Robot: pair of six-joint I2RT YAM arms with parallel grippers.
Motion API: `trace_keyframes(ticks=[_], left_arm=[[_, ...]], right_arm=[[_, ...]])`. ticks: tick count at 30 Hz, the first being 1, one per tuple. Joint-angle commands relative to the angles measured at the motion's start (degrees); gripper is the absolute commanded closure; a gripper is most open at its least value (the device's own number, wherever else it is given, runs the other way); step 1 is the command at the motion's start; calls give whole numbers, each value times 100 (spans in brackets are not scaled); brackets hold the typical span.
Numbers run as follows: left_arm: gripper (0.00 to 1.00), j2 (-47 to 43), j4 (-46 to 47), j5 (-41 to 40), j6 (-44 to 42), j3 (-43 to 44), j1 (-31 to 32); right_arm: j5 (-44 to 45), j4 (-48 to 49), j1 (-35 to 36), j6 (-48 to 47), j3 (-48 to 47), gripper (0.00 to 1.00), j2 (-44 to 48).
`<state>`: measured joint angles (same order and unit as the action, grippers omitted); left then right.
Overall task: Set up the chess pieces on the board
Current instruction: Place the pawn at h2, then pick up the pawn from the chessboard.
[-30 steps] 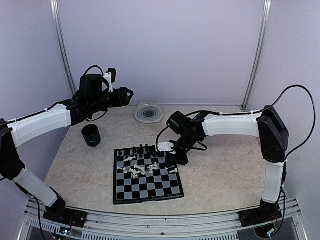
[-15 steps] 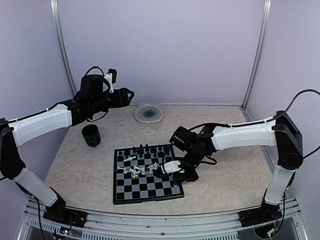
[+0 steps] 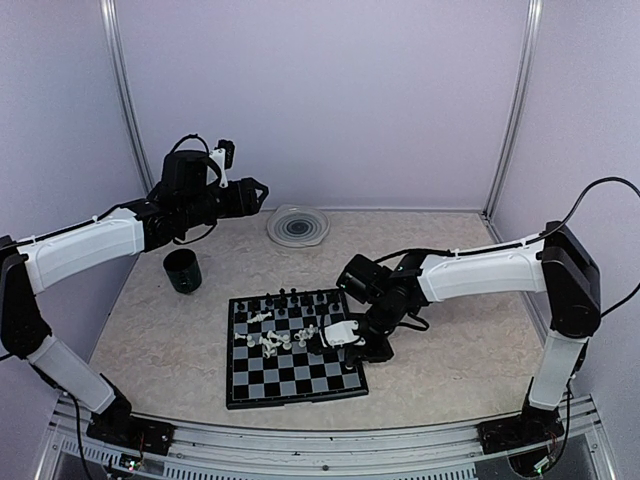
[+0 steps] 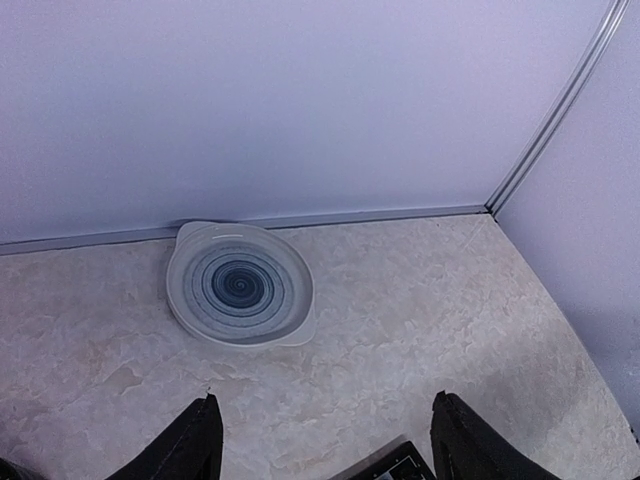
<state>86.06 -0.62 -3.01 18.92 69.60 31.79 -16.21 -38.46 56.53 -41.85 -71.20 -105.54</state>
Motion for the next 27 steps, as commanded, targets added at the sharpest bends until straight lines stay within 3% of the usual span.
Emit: trace_keyframes(ticks=[1,4,7,12,18,27], left_arm=[[29,26,-87,64,-11,188,-33],[29,33,-87,63,-11,189,-33],[29,42,-102,63,-19,195,-33],[29,66,-119,63,-20,204,-33],[29,77,-119,86,-11,205,-33],[29,73,-116,60,-20,201,-33]], right_arm=[[2,99,34,75,-43,100,-96],[-41,89,33,84,-59,97,-107],[-148,29,33,70,-60,85,-83],[-163,-195,34,3,-293,74,24],[-238,-320,-133,16,-1071,73,-19],[46,62,-165,262,-1869,77,-1054]])
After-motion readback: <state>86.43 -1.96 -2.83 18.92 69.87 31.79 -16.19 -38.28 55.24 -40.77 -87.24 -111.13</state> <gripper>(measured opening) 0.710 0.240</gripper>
